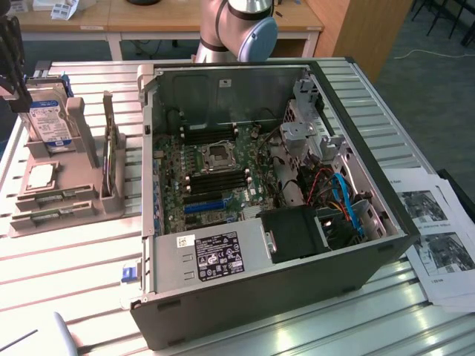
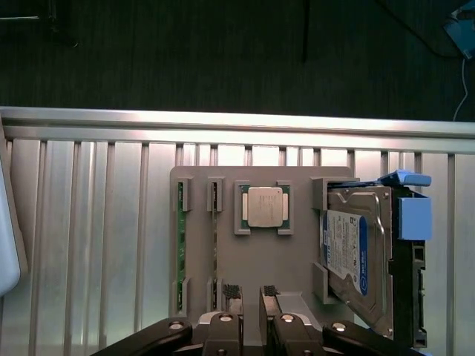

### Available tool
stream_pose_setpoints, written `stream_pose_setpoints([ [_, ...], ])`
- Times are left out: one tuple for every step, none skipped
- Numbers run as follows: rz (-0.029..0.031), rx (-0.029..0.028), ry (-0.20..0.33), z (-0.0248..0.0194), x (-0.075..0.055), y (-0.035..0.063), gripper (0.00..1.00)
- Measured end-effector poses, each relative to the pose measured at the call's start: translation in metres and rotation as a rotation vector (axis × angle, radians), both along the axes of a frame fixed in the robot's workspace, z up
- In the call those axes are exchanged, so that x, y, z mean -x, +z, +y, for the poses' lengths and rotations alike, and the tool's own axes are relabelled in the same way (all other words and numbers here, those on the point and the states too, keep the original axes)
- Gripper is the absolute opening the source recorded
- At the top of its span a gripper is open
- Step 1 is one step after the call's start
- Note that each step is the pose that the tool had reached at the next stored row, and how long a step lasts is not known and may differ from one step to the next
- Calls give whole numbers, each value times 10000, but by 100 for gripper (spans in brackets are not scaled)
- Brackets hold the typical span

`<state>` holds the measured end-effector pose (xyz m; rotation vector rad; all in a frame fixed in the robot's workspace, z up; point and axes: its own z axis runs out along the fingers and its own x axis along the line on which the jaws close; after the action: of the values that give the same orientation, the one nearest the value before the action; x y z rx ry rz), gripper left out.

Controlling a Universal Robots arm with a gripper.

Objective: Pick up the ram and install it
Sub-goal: 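Pick up the ram and move it above insertion slot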

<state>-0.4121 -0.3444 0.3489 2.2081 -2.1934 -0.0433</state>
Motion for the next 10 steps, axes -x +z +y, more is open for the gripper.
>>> stream_pose_setpoints([
  [0, 0, 0, 0, 0, 0, 24],
  [-1, 0, 0, 0, 0, 0, 24],
  [0, 0, 0, 0, 0, 0, 24],
  [0, 0, 0, 0, 0, 0, 25],
  [0, 0, 0, 0, 0, 0, 31],
  [0, 0, 0, 0, 0, 0, 31],
  [-1, 0, 0, 0, 0, 0, 31],
  [0, 0, 0, 0, 0, -1, 31],
  [-2, -1, 0, 0, 0, -5, 31],
  [-3, -1, 0, 0, 0, -11, 31],
])
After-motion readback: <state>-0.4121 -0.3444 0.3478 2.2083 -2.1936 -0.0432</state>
